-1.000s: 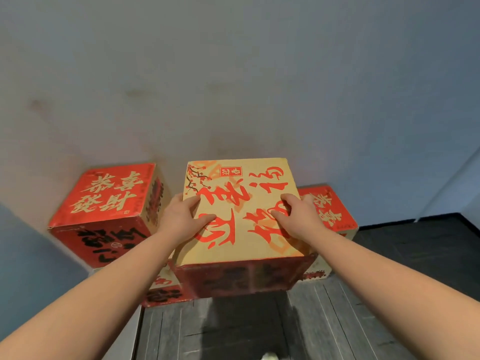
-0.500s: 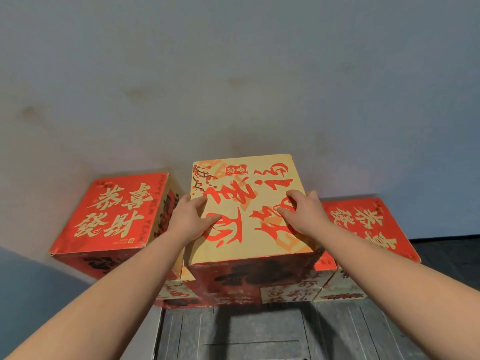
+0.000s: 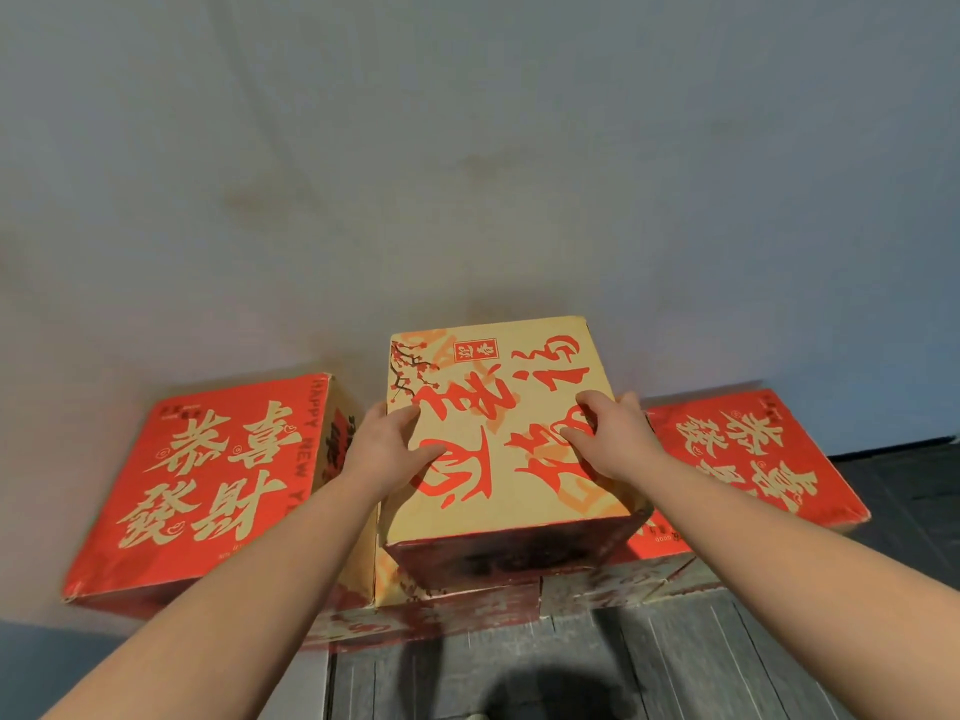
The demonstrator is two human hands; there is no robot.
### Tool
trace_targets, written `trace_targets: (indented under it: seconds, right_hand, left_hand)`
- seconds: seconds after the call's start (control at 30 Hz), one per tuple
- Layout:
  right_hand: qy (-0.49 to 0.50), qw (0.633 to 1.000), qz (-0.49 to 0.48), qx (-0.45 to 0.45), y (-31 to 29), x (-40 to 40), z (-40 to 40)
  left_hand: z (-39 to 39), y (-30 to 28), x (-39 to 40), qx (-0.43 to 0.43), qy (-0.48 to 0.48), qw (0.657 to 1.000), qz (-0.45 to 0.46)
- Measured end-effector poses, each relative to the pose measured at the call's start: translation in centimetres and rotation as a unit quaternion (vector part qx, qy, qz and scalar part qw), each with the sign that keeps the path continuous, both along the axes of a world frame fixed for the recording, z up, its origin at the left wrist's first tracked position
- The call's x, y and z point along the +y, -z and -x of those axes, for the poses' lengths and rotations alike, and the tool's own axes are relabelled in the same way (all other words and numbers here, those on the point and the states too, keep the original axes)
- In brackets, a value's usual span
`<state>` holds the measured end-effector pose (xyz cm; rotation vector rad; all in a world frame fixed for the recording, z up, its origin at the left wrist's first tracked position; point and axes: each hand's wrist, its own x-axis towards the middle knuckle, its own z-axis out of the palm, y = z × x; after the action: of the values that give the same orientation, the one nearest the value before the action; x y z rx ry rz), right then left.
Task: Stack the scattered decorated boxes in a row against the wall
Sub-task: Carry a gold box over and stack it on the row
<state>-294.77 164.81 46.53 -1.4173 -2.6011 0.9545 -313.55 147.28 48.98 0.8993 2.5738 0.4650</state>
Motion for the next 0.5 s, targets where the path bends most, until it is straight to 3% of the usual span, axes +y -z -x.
trace_targets:
  seconds: [0.5]
  right_hand:
    - [0.002, 1.0, 0.024, -0.018, 3.0, -1.7, 2.6]
  left_hand:
    - [3.1, 4.2, -1.8, -0.025, 0.012, 1.0, -0.003]
